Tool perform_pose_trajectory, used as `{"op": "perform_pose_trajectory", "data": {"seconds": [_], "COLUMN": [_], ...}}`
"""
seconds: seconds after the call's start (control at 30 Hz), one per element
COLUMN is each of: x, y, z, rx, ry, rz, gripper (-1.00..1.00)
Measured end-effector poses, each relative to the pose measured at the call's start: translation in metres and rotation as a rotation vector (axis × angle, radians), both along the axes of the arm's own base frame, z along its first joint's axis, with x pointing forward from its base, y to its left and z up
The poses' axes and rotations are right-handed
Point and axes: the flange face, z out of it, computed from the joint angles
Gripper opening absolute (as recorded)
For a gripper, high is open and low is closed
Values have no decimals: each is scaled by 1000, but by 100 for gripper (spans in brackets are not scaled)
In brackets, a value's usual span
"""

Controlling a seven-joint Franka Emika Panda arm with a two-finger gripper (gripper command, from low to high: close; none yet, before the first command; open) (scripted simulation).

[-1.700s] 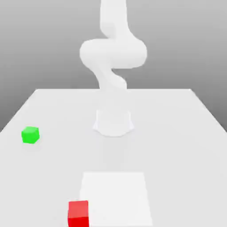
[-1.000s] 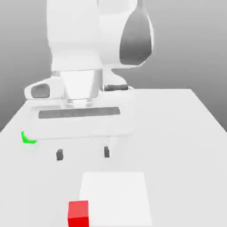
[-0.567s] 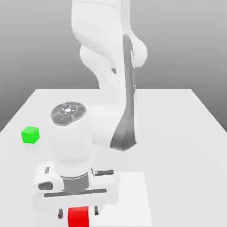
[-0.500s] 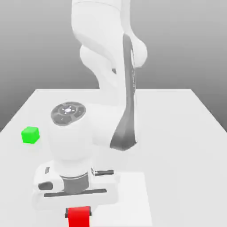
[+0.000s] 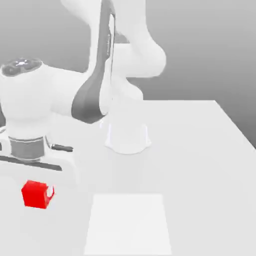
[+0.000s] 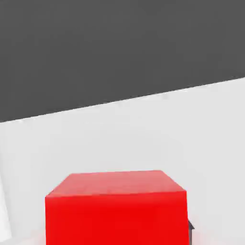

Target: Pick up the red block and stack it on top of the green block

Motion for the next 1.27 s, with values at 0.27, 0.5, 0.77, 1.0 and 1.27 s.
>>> {"op": "perform_pose_trajectory", "data": {"seconds": [0.27,0.5,0.77,1.0,1.27], "x": [-148,-269,-273,-271,-281], "y": [-74,-78,-78,-79,-75], "z": [12,-6,-25,-47,-76], "rx": [-1,64,116,119,81], "ry": [-17,-52,-77,-84,-62], "rz": [-449,-830,-864,-864,-876], "gripper": [-100,-100,-100,-100,100]}}
